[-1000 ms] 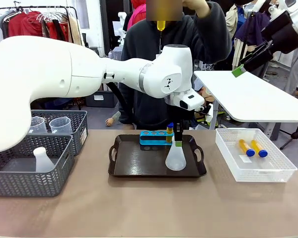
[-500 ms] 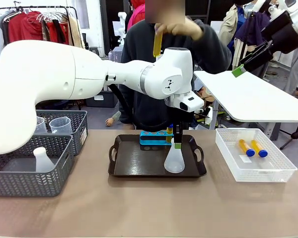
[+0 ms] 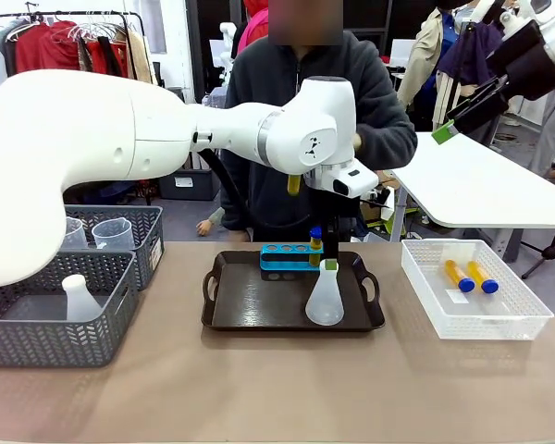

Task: Prepare the laboratory tools.
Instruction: Pick up one Small flask and place it on the Handle tray, then pick up one Large Measuring Cup and place it on the Handle tray.

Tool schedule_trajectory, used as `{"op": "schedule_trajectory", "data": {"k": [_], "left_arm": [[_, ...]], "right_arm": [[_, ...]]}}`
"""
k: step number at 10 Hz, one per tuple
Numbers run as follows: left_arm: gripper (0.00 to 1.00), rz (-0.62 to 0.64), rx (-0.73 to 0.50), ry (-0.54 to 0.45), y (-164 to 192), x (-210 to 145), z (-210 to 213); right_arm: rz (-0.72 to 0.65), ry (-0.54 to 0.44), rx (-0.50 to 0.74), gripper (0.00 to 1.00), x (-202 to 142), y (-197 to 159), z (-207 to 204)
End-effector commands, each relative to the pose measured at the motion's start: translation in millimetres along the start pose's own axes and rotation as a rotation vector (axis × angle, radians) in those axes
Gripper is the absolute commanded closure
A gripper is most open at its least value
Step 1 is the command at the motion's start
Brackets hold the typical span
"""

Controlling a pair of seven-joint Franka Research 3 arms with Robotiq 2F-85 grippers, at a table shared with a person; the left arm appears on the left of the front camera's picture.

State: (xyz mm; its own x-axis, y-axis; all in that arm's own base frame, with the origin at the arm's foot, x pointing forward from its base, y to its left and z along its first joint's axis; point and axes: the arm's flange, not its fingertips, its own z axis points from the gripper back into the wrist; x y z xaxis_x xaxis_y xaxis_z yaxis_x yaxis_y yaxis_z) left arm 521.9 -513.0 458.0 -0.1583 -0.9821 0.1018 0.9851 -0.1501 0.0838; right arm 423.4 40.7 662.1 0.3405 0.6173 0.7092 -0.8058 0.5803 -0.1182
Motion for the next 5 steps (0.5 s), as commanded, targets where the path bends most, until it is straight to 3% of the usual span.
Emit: {"op": "schedule_trajectory", "data": {"k": [1, 5], "left_arm": [[0.0, 0.035, -0.004, 0.003, -7, -11, 19], [0.0, 0.146, 0.036, -0.009, -27, -54, 64]], "right_arm": [[0.001, -0.006, 0.002, 0.0, 0, 0, 0], [0.001, -0.006, 0.002, 0.0, 0, 0, 0]]}}
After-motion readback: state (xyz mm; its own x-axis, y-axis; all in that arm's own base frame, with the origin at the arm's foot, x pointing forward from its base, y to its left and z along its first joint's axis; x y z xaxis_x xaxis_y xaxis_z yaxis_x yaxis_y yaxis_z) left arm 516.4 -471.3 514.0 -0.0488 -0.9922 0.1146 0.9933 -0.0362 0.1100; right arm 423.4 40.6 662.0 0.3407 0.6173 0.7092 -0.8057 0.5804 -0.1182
